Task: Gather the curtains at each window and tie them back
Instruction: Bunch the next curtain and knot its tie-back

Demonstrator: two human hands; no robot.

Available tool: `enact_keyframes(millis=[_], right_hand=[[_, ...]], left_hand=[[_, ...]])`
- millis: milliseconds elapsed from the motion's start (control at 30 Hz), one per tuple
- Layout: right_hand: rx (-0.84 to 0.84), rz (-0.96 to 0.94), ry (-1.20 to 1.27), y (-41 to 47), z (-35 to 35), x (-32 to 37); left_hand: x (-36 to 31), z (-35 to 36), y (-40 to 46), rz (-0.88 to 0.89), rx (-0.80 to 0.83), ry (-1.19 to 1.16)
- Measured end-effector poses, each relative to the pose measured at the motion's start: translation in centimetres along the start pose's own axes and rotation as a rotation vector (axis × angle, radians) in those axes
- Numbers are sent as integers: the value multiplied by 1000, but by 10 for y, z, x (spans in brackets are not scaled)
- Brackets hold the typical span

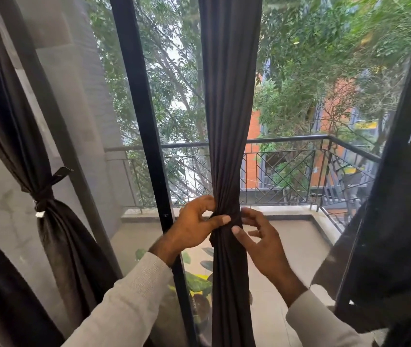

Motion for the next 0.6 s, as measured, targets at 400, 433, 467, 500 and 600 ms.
enact_keyframes(millis=[400,433,467,500,600], right_hand=[[11,73,52,11,1,-20],[17,80,37,13,1,-20],[22,88,26,15,0,-20],[30,95,23,16,1,-19],[49,81,24,17,3,-17]], left_hand=[[-8,-10,-12,-34,-239,158],[-8,-12,-13,-40,-241,183],[-7,-13,-13,-51,-245,198],[-7,-15,-13,-60,-245,229],[-9,-18,-13,-77,-180,220]])
Point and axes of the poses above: each hand's wrist, its own y-axis towards the middle knuckle, its own z-axis out of the palm, x = y × z, the point moved 7 cm from there along y, towards the middle knuckle, and after that the axes turned 7 degrees about y, right-handed, at the moved point
